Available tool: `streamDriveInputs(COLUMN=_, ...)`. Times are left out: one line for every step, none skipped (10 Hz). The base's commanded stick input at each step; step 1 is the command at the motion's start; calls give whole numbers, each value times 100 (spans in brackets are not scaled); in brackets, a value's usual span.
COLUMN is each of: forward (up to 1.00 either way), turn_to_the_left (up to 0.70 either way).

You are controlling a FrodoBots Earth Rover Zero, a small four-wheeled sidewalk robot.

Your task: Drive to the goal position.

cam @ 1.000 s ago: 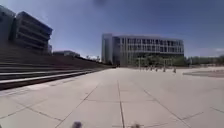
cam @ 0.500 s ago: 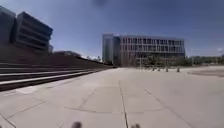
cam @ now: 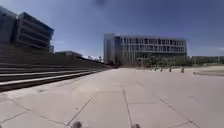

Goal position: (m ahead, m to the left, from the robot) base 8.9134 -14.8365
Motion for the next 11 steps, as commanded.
streamDriveInputs(forward=85, turn_to_the_left=-7)
streamDriveInputs(forward=85, turn_to_the_left=-33)
streamDriveInputs(forward=85, turn_to_the_left=-33)
streamDriveInputs(forward=85, turn_to_the_left=-33)
streamDriveInputs(forward=85, turn_to_the_left=-33)
streamDriveInputs(forward=85, turn_to_the_left=-33)
streamDriveInputs(forward=85, turn_to_the_left=-33)
streamDriveInputs(forward=85, turn_to_the_left=-33)
streamDriveInputs(forward=85, turn_to_the_left=-33)
streamDriveInputs(forward=85, turn_to_the_left=-33)
streamDriveInputs(forward=85, turn_to_the_left=-33)
